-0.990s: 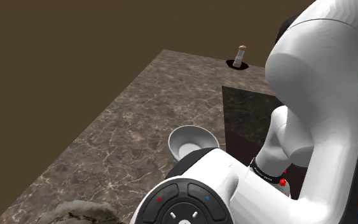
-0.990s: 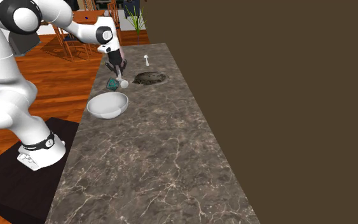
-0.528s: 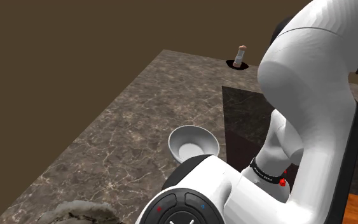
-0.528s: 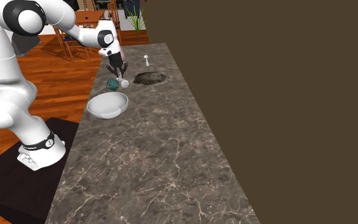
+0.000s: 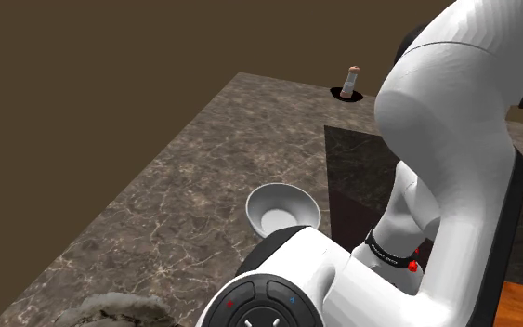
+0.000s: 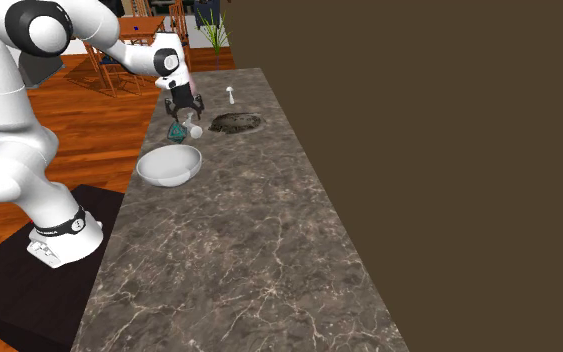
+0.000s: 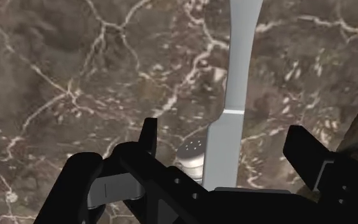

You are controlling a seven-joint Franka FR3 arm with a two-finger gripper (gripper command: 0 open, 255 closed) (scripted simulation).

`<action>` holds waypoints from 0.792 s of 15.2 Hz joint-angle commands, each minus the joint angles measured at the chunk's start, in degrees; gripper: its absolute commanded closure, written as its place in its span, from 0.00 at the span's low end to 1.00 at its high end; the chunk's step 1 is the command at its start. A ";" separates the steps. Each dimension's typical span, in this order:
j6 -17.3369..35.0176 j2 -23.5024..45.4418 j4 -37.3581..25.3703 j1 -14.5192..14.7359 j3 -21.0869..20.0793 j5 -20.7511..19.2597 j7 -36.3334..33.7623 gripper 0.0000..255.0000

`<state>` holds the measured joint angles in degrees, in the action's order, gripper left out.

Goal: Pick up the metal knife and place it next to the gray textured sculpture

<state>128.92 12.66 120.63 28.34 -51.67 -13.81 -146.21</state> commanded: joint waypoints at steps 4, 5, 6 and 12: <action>-4.74 -4.22 -2.29 -1.74 -1.83 4.64 3.05 0.00; -6.04 -5.29 -3.00 -2.12 -2.13 5.77 3.83 0.00; -6.04 -5.30 -3.00 -2.07 -2.08 5.78 3.84 0.00; -6.04 -5.31 -3.00 -2.05 -2.06 5.79 3.84 0.00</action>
<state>122.90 7.36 117.64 26.30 -53.72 -8.03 -142.38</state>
